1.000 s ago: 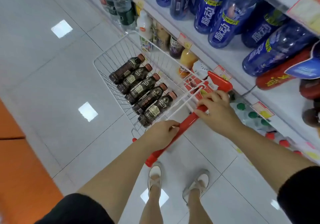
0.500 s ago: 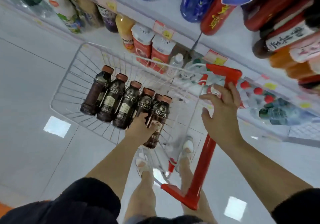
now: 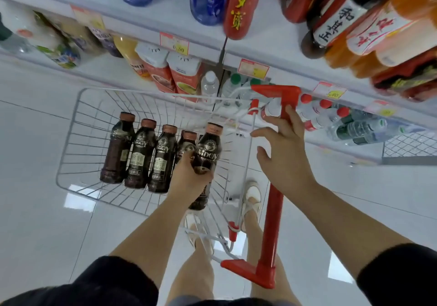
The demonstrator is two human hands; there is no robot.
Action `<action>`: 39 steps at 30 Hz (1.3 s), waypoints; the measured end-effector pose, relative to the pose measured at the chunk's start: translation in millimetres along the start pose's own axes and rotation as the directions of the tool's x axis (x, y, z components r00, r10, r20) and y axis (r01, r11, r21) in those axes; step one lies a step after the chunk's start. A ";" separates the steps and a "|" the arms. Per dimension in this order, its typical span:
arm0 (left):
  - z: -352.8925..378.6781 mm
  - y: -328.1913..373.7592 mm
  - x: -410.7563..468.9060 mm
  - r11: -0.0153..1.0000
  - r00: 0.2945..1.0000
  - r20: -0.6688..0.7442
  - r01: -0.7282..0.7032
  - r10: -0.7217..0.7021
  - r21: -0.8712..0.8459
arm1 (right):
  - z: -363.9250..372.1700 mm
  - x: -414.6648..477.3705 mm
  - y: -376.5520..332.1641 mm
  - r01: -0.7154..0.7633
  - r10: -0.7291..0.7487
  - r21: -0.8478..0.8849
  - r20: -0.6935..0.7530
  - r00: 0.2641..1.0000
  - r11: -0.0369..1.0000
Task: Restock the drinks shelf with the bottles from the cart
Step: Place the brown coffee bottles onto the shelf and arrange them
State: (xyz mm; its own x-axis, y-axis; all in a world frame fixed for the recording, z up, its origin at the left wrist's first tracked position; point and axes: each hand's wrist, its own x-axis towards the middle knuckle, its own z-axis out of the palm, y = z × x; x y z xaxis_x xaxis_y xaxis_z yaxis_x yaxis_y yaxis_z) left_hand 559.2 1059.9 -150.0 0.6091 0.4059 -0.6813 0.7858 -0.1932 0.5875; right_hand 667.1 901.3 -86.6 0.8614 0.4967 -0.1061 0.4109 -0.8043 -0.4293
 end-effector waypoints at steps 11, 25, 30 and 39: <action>-68.7 132.0 -121.4 0.910 0.943 -0.176 -0.322 0.283 -0.260 | -102.3 2.1 -88.5 -0.537 0.104 0.715 0.555 0.825 0.447; -151.7 21.6 -62.0 0.982 0.978 -0.203 -0.002 -0.038 -0.189 | -55.7 33.8 -132.0 -0.600 0.262 0.710 0.540 0.800 0.369; -184.9 -44.3 0.8 0.987 0.970 -0.192 0.138 -0.152 -0.080 | 12.4 46.9 -149.6 -0.644 0.418 0.710 0.513 0.750 0.283; -158.4 -123.4 91.8 0.973 0.975 -0.083 0.212 -0.205 0.086 | 104.0 45.2 -162.3 -0.679 0.530 0.679 0.481 0.698 0.278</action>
State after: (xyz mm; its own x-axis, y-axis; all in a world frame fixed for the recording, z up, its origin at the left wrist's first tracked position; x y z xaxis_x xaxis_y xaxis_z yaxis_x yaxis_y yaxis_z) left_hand 501.2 1262.5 -215.9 0.4243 0.5099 -0.7484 0.9032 -0.1793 0.3899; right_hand 608.3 1088.2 -115.0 0.6755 0.0778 -0.7332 -0.6735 -0.3395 -0.6566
